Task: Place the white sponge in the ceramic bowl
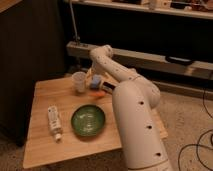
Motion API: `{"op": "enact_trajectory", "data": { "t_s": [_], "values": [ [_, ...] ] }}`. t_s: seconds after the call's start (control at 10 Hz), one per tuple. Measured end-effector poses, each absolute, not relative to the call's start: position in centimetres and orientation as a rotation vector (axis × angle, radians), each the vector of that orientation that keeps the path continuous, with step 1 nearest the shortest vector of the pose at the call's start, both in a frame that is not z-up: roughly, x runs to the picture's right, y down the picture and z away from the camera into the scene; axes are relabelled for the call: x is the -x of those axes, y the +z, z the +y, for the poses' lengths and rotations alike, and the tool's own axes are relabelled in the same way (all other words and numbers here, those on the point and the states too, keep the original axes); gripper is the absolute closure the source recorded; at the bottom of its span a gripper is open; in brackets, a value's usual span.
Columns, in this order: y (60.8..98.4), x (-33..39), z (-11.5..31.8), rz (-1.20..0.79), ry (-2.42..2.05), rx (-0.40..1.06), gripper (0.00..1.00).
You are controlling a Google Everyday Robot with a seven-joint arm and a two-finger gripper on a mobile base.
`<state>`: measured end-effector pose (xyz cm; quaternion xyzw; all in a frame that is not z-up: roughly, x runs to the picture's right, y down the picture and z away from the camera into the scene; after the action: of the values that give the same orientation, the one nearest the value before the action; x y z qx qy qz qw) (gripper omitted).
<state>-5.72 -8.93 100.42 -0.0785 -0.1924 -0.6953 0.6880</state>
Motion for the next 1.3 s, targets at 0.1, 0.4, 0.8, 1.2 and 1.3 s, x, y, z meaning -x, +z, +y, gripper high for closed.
{"op": "enact_trajectory", "data": {
  "t_s": [0.1, 0.4, 0.8, 1.2, 1.3],
  "values": [
    [100.8, 6.0, -8.7, -0.43, -1.565, 0.184, 0.2],
    [102.0, 5.9, -7.8, -0.451, -1.536, 0.198, 0.2],
    [102.6, 7.0, -7.0, -0.47, -1.567, 0.213, 0.2],
    [103.2, 7.6, -6.3, -0.508, -1.564, 0.211, 0.2],
    [103.3, 7.7, -6.1, -0.517, -1.561, 0.21, 0.22]
  ]
}}
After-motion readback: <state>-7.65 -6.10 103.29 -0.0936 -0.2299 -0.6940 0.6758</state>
